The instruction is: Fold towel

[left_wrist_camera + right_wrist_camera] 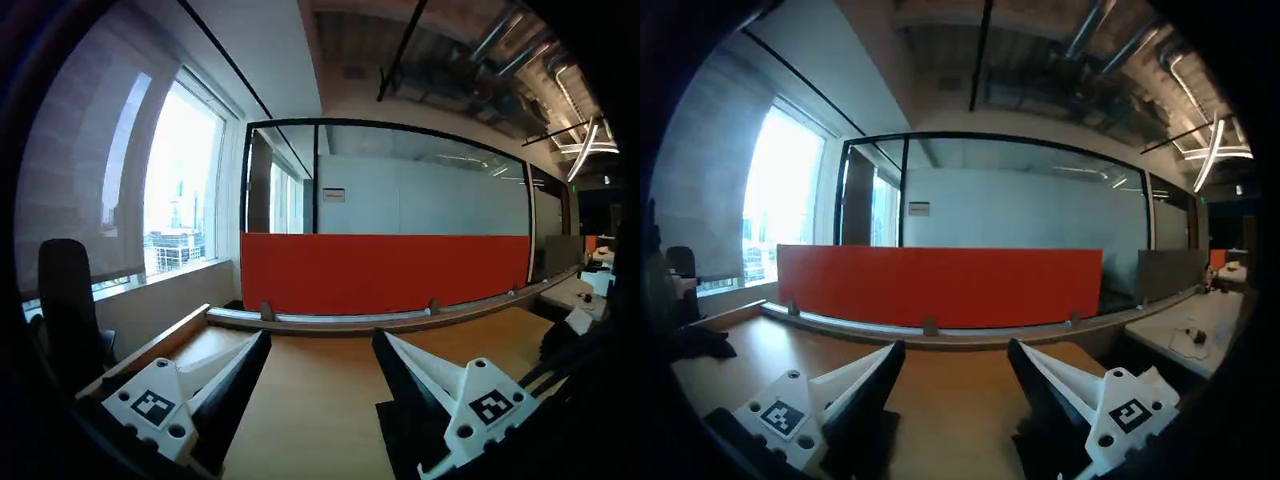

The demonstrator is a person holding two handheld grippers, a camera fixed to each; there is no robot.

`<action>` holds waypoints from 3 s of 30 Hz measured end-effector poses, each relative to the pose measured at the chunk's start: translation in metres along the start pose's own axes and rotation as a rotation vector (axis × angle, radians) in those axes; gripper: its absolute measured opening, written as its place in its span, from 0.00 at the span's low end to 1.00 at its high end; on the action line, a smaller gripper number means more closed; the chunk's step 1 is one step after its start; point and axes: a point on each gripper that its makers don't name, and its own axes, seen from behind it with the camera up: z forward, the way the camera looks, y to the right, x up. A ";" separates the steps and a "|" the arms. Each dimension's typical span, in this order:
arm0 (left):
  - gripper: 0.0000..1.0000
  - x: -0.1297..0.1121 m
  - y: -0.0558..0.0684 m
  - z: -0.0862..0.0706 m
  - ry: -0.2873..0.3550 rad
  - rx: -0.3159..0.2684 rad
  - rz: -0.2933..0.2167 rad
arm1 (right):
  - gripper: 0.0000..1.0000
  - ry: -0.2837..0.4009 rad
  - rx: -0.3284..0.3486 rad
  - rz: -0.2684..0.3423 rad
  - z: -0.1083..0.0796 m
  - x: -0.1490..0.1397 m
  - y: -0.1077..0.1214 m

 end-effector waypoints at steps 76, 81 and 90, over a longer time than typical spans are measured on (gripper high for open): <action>0.94 -0.097 0.085 -0.022 -0.404 -0.461 0.198 | 1.00 -0.458 0.496 -0.226 -0.025 -0.096 -0.103; 0.94 -0.123 0.090 -0.025 -0.440 -0.476 0.211 | 1.00 -0.480 0.508 -0.235 -0.028 -0.118 -0.107; 0.94 -0.168 0.100 -0.033 -0.508 -0.507 0.223 | 1.00 -0.525 0.541 -0.261 -0.035 -0.157 -0.117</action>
